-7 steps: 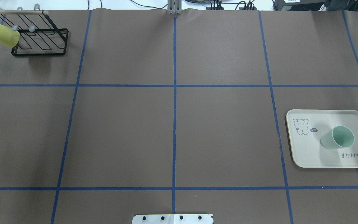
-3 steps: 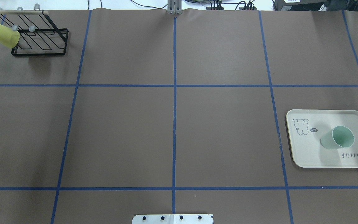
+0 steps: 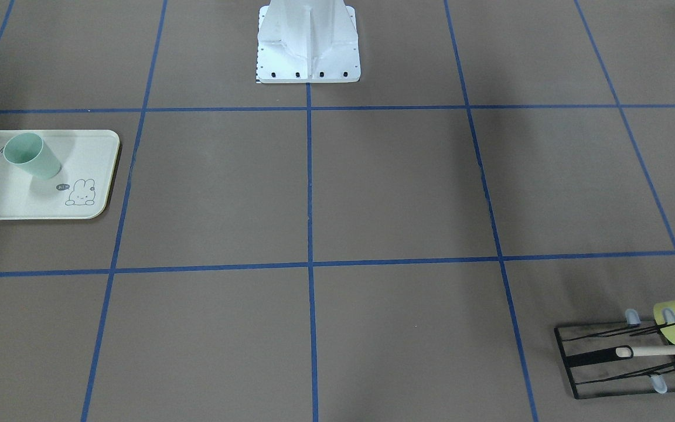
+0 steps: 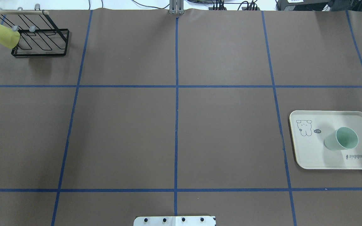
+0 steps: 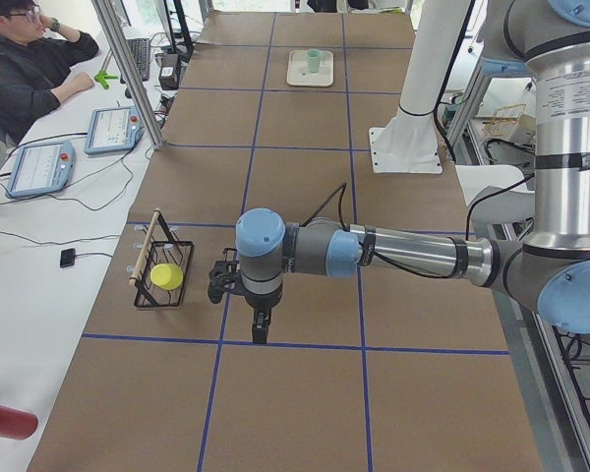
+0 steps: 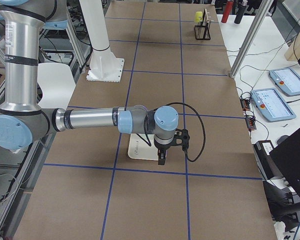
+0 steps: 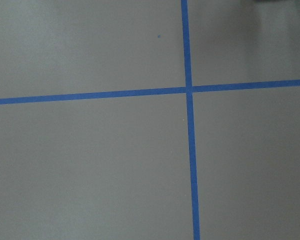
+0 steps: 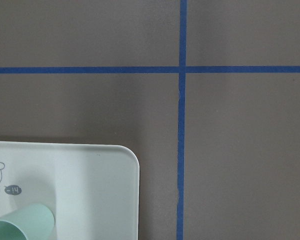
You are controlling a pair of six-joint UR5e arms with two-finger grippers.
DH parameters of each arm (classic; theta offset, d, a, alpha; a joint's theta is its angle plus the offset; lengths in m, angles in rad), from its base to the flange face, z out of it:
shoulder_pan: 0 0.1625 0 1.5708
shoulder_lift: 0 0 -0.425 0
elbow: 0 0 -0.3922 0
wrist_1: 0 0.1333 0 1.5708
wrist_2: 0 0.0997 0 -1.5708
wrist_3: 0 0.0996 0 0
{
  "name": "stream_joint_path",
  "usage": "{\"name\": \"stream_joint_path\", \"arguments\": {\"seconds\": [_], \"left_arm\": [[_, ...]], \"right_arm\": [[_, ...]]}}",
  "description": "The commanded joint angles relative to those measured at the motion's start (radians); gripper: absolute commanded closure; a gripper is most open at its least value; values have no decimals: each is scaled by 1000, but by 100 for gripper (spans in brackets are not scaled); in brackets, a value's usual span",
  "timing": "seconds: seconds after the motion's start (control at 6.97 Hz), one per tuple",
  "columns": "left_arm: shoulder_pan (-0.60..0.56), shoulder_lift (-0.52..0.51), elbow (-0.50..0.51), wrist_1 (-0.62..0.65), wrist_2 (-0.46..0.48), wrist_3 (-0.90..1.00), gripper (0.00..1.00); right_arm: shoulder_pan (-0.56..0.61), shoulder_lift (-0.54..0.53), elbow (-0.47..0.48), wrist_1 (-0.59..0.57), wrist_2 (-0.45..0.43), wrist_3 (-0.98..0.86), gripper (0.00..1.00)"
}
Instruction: Left arm grabs green cup and hands to right arm on tray
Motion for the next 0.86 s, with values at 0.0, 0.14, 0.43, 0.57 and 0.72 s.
{"name": "stream_joint_path", "arguments": {"seconds": [0.0, 0.14, 0.43, 0.57, 0.72], "left_arm": [[-1, 7, -24, 53, -4, 3, 0], [-2, 13, -10, 49, -6, 11, 0], [-14, 16, 37, 44, -85, 101, 0], [-19, 16, 39, 44, -89, 101, 0], [-19, 16, 39, 44, -89, 101, 0]], "right_arm": [[-4, 17, -6, -2, 0, 4, 1], [-4, 24, -17, -2, 0, 4, 1], [-4, 34, -20, -3, 3, 6, 1], [-7, 34, -22, -3, 3, 6, 1], [-19, 34, -22, -3, 2, 7, 1]]}}
